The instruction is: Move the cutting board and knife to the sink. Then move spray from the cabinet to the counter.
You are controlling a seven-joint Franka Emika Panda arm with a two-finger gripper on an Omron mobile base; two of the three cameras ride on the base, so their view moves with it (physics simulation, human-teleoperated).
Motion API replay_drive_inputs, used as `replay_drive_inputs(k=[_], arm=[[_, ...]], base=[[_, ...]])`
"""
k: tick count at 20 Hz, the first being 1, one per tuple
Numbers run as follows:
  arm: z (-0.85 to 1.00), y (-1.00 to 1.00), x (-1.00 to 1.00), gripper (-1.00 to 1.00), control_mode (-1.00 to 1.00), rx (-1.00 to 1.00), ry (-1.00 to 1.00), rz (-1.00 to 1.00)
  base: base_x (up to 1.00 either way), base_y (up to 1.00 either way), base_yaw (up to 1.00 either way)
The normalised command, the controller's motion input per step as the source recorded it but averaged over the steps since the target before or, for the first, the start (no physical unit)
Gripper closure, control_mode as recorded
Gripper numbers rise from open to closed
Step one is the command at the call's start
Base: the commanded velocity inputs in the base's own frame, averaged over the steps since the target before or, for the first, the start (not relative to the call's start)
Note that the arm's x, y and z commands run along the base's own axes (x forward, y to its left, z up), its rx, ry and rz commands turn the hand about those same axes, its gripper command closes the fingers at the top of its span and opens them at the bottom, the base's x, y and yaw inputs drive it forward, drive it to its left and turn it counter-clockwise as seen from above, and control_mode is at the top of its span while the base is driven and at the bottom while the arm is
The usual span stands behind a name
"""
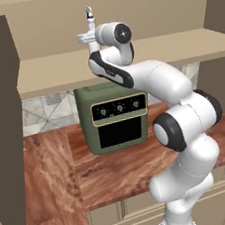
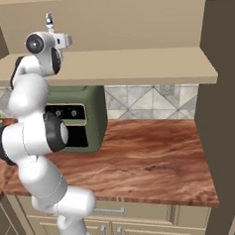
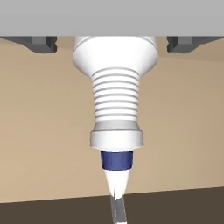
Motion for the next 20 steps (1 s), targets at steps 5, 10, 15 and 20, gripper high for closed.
replay_drive_inputs(k=[5,10,15,20], arm=[[-0.16,0.05,0.08,1.00,-1.00,0.00,0.01,0.00],[-0.09,0.06,0.01,1.00,-1.00,0.00,0.00,0.00],[-0.02,0.01,0.01,1.00,-1.00,0.00,0.00,0.00],[0.00,0.00,-0.64,1.00,-1.00,0.00,-0.01,0.00]], base=[[0.00,0.00,0.00],[0.00,0.00,0.00],[0.00,0.00,0.00],[0.00,0.00,0.00]])
